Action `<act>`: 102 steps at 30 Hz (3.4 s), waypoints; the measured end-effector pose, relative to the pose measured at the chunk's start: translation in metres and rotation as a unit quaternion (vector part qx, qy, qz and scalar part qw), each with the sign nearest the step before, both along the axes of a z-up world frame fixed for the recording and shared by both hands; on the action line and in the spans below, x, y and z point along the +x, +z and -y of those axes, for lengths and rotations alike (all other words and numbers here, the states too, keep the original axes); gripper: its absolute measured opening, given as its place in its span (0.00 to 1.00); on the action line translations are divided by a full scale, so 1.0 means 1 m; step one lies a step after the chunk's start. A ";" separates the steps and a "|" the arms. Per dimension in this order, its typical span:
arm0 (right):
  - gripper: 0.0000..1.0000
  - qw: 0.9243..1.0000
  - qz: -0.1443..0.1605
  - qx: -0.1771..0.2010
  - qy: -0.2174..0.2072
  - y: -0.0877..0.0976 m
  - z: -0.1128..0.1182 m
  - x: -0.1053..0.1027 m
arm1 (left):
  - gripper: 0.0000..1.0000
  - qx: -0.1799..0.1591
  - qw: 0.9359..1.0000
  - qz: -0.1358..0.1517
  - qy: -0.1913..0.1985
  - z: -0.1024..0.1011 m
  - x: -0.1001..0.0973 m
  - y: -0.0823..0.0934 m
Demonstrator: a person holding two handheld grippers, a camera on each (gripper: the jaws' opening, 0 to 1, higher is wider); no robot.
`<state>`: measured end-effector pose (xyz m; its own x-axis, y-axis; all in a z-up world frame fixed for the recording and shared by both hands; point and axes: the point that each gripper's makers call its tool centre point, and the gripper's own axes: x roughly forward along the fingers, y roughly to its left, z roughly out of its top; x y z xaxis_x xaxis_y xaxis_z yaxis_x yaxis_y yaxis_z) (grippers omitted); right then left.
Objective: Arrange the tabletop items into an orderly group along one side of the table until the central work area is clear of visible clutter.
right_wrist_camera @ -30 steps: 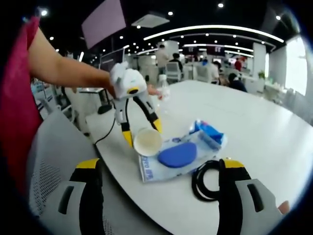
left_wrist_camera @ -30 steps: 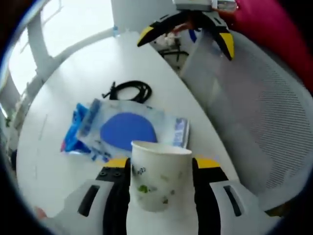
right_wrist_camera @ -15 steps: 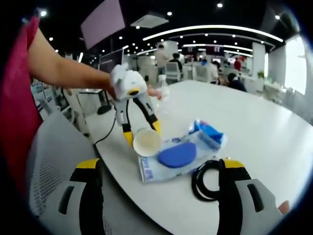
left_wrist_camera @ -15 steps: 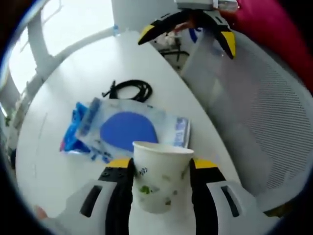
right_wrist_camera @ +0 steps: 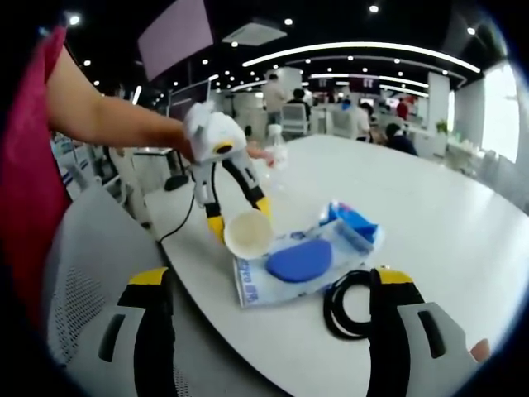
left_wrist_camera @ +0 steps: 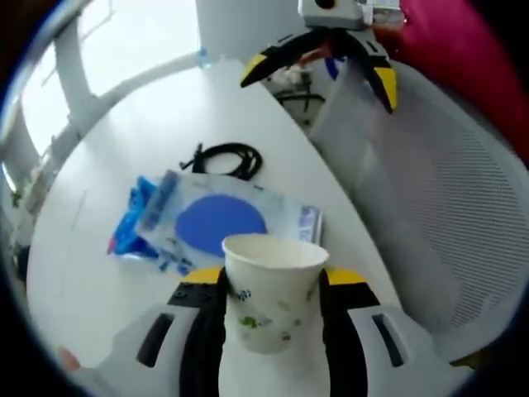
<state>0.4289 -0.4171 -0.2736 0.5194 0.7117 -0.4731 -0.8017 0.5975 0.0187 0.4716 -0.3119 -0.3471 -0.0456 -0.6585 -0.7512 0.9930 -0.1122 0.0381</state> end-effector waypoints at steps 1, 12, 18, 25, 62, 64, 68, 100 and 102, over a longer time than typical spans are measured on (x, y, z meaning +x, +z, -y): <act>0.99 1.000 0.000 -0.001 0.000 0.000 0.000 0.000 | 0.42 -0.002 1.000 0.000 0.002 0.000 0.000 0.001; 0.99 1.000 0.001 -0.006 0.004 -0.001 0.000 -0.002 | 0.41 -0.031 0.999 0.003 0.040 -0.005 0.007 0.009; 0.99 1.000 0.000 -0.008 0.006 -0.002 -0.001 -0.002 | 0.41 -0.048 0.997 0.004 0.062 -0.008 0.010 0.012; 0.99 1.000 0.000 -0.010 0.006 -0.002 -0.001 -0.001 | 0.41 -0.064 0.994 0.008 0.089 -0.011 0.013 0.017; 0.98 1.000 0.001 -0.021 0.007 -0.005 0.001 -0.001 | 0.41 -0.221 0.925 0.043 0.305 -0.029 0.069 0.060; 0.98 1.000 0.001 -0.022 0.007 -0.005 0.001 -0.001 | 0.41 -0.226 0.921 0.048 0.313 -0.029 0.073 0.063; 0.98 1.000 0.000 -0.022 0.007 -0.006 0.001 -0.001 | 0.41 -0.254 0.903 0.052 0.342 -0.031 0.086 0.073; 0.98 1.000 -0.002 -0.020 0.005 -0.006 0.001 -0.001 | 0.40 -0.353 0.794 0.108 0.484 -0.042 0.170 0.114; 0.98 1.000 -0.002 -0.020 0.006 -0.006 0.001 -0.001 | 0.40 -0.352 0.786 0.114 0.496 -0.046 0.174 0.113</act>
<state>0.4280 -0.4177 -0.2798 0.5091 0.6976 -0.5043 -0.8083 0.5888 -0.0015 0.6459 -0.2655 -0.2337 0.8344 -0.5421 -0.0995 0.5380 0.8403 -0.0665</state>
